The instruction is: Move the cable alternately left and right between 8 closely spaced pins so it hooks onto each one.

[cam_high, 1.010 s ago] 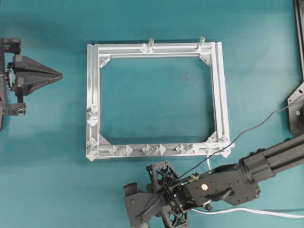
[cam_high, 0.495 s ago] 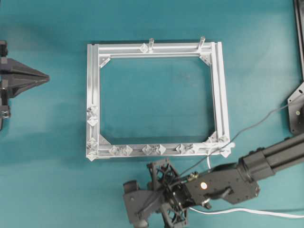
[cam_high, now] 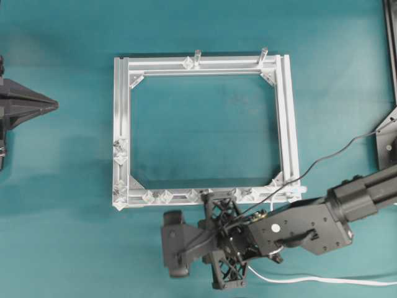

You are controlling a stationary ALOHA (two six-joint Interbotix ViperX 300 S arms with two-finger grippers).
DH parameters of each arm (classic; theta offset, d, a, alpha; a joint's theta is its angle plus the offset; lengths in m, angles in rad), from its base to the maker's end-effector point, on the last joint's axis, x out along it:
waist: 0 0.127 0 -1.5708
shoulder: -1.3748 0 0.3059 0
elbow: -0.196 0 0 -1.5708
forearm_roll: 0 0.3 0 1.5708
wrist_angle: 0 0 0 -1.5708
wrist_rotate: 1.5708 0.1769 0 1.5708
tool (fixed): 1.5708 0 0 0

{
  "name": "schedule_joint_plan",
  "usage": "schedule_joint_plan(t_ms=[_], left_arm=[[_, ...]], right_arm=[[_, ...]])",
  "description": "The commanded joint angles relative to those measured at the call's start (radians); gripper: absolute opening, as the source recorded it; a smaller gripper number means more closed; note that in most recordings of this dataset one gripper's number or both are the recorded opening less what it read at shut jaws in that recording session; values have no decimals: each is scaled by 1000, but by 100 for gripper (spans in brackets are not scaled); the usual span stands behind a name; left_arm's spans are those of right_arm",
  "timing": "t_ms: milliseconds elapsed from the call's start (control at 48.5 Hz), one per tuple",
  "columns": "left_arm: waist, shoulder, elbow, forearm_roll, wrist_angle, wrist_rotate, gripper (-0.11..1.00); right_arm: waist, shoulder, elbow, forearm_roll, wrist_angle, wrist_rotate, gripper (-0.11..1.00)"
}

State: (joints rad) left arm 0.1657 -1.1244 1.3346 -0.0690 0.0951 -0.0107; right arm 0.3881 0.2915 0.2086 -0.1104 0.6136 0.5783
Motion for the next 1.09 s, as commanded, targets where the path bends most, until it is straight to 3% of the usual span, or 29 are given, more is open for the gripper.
schedule_joint_plan(t_ms=[0,288,556,762,907,1072], left_arm=[[-2,6,-15,2,-3,-9,2],[-2,6,-15,2,-3,-11,2],[0,6,-15,3,-3,-21,2],[-2,6,-12,2,-3,-23,2],[0,6,-12,2,-3,-23,2],[0,6,-11,3,-5,-23,2]], right_arm=[[3,-52,-5,-5,25,74,15],[3,-92,60,-61,38,396,15],[12,-179,212,-95,54,811,15],[28,-247,305,-124,61,1083,15],[31,-265,322,-150,94,1212,15],[34,-273,318,-160,166,1305,15]])
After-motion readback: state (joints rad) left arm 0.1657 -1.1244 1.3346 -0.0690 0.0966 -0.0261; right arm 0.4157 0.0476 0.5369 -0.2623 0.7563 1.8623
